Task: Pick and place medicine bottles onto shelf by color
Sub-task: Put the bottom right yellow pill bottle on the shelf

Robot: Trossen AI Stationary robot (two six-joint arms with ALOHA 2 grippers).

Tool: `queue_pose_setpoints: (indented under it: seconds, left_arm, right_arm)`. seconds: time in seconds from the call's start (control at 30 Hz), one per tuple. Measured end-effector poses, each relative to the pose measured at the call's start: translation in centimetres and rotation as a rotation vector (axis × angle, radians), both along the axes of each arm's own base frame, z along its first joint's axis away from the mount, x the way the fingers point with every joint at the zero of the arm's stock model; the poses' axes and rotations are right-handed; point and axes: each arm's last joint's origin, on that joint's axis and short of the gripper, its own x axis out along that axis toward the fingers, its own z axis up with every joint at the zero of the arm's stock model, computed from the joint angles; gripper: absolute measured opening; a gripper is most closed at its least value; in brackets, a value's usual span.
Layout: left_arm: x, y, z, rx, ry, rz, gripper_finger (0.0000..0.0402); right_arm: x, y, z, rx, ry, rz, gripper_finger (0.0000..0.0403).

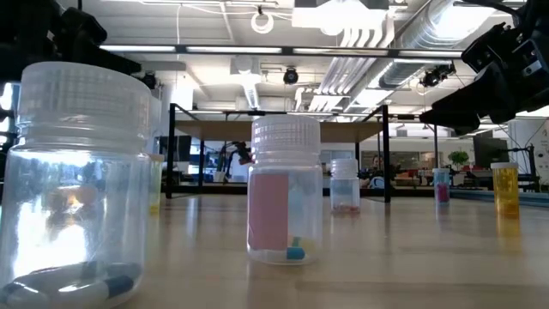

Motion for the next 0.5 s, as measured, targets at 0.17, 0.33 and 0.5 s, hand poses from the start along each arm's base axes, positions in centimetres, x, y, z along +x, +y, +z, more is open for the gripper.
queue_pose_setpoints:
  seconds: [0.17, 0.33, 0.5]
  left_arm:
    - [0.0, -0.1, 1.0, 0.015, -0.051, -0.044, 0.0216]
    - [0.2, -0.1, 3.0, 0.060, -0.061, -0.045, 0.0216]
    - [0.5, 0.1, 4.7, 0.053, 0.088, -0.008, 0.0216]
  right_arm:
    - [0.0, 0.0, 0.0, 0.000, 0.000, 0.000, 0.0186]
    - [0.0, 0.0, 0.0, 0.000, 0.000, 0.000, 0.0186]
    - [0.0, 0.0, 0.0, 0.000, 0.000, 0.000, 0.0186]
